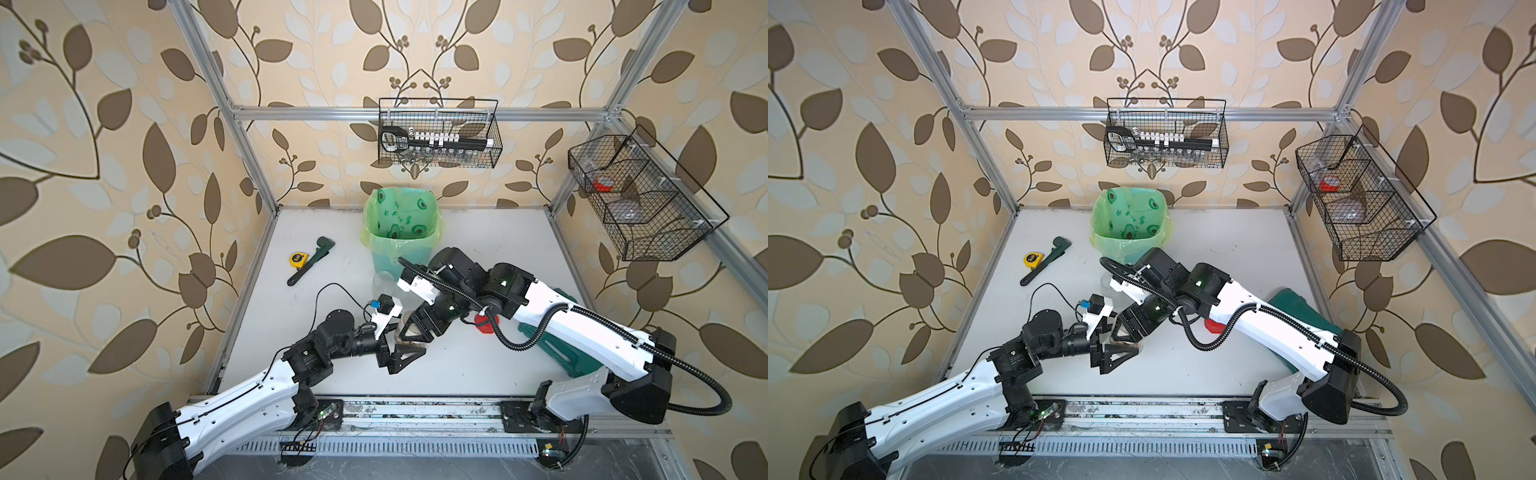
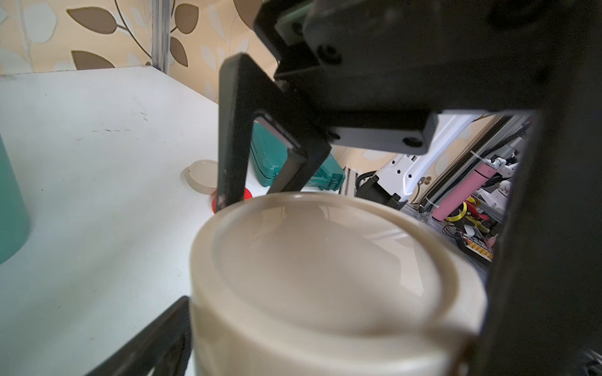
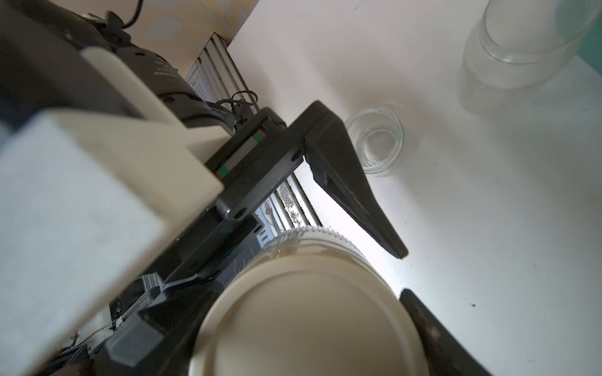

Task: Empty moldy peanuts from jars
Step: Pick up the jar from the center of the board.

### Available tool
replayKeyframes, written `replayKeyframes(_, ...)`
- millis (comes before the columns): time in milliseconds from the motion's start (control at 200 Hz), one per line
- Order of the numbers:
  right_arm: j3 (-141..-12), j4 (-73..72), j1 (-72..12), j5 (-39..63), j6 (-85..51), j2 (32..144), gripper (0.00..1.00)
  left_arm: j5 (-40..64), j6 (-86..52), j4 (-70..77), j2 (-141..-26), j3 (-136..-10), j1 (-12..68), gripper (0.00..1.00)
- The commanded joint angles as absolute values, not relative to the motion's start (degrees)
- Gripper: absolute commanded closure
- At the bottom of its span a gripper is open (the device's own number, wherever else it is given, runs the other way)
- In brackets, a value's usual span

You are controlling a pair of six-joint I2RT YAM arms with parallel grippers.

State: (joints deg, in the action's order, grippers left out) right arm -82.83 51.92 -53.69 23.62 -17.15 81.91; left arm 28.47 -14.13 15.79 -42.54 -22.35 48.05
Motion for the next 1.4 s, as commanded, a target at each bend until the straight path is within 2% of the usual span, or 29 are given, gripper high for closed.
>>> replayKeyframes(0, -82.59, 49.04, -54.13, 25.12, -17.90, 78.83, 0.66, 29.79, -14.83, 18.73, -42.29, -24.18, 48.10, 0.01)
replayKeyframes(270, -81.84, 47.90, -53.50, 24.96, -19.17, 76.72, 0.66, 30.23, -14.79, 18.98, -41.81, -23.88, 48.08, 0.02)
replayKeyframes(570, -79.45, 45.23, -53.79, 27.19, -20.03, 77.48, 0.66, 29.31, -14.90, 19.05, -40.87, -23.33, 48.08, 0.13)
replayKeyframes(740, -79.04, 44.12, -53.83, 27.62, -20.42, 77.38, 0.65, 29.09, -14.99, 18.98, -40.75, -23.34, 48.08, 0.36)
replayKeyframes(900, -78.68, 43.00, -54.14, 28.37, -20.89, 77.26, 0.59, 28.76, -15.29, 18.96, -40.53, -23.13, 48.08, 0.60)
replayKeyframes(990, -77.91, 41.79, -54.18, 28.63, -21.40, 76.76, 0.52, 28.10, -15.32, 18.94, -40.18, -22.98, 48.10, 0.73)
replayKeyframes(1025, -77.58, 41.29, -54.23, 28.34, -21.60, 76.48, 0.45, 27.74, -15.43, 19.06, -39.96, -22.86, 48.08, 0.77)
replayKeyframes(1090, -76.85, 40.54, -54.22, 27.22, -22.10, 75.56, 0.31, 26.80, -15.54, 19.20, -39.41, -22.58, 48.12, 0.81)
replayKeyframes(1175, -75.57, 39.11, -54.23, 25.27, -22.90, 73.76, 0.19, 25.15, -15.64, 19.44, -38.28, -21.92, 48.08, 0.87)
replayKeyframes(1285, -73.66, 36.22, -54.23, 19.41, -24.03, 70.48, 0.13, 22.79, -16.15, 20.95, -36.59, -21.14, 48.09, 0.96)
replayKeyframes(1395, -67.36, 25.70, -54.23, 13.38, -27.06, 64.63, 0.00, 20.48, -16.04, 21.66, -35.56, -22.12, 48.09, 0.99)
